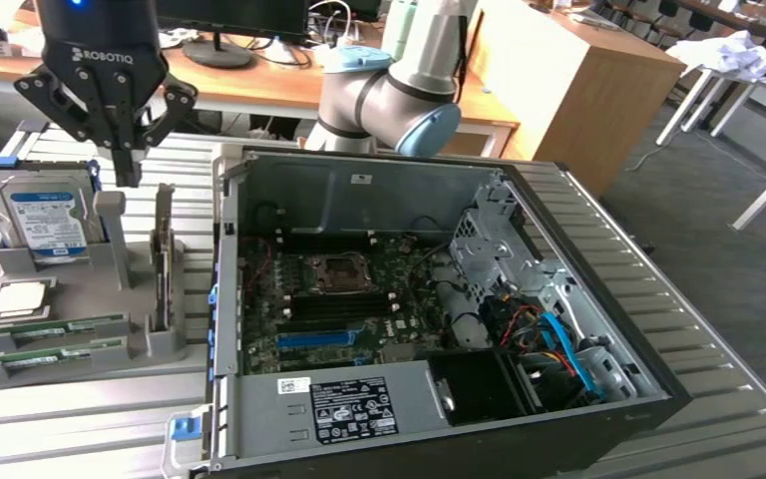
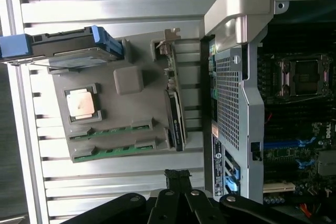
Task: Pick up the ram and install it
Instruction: 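Reach for the ram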
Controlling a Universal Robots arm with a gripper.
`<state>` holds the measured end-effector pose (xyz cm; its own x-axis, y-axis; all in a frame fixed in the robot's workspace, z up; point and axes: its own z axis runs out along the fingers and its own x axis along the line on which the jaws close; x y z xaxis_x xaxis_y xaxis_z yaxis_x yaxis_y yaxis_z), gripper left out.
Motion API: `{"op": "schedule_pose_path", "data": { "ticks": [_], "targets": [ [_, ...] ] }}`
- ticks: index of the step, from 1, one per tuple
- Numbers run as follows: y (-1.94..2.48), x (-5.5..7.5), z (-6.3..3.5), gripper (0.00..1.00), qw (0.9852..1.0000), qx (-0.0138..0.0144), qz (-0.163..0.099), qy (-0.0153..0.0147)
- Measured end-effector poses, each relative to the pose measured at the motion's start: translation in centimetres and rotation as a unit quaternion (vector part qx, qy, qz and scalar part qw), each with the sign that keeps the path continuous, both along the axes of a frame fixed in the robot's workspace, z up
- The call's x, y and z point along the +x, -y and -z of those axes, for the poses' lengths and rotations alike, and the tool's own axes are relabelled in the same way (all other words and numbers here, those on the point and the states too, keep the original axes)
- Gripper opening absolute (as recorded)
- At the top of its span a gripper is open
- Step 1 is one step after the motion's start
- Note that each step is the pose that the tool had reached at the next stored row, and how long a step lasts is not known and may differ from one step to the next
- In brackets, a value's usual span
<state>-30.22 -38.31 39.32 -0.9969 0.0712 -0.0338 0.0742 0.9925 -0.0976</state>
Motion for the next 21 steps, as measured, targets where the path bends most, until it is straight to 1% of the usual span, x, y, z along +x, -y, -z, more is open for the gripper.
{"op": "schedule_pose_path", "data": {
  "ticks": [8,9,10,11,12,16,19,21],
  "targets": [
    [0.0,-0.69,0.0,0.1,1.0,0.0,0.0,0.0],
    [0.0,-0.69,0.0,0.1,1.0,0.0003,0.0,0.0001],
    [0.0,-0.7,-0.01,0.1,1.0,0.0015,0.0,0.0],
    [0.01,-0.71,0.0,0.1,1.0,0.0038,0.0,0.0],
    [0.02,-0.72,0.0,0.1,1.0,0.0068,0.0,0.0],
    [0.05,-0.77,0.0,0.1,0.9998,0.0199,0.0,0.0],
    [0.09,-0.82,0.0,0.1,0.9996,0.0289,0.0,0.0],
    [0.11,-0.85,0.0,0.1,0.9994,0.0344,0.0,0.0]
  ]
}}
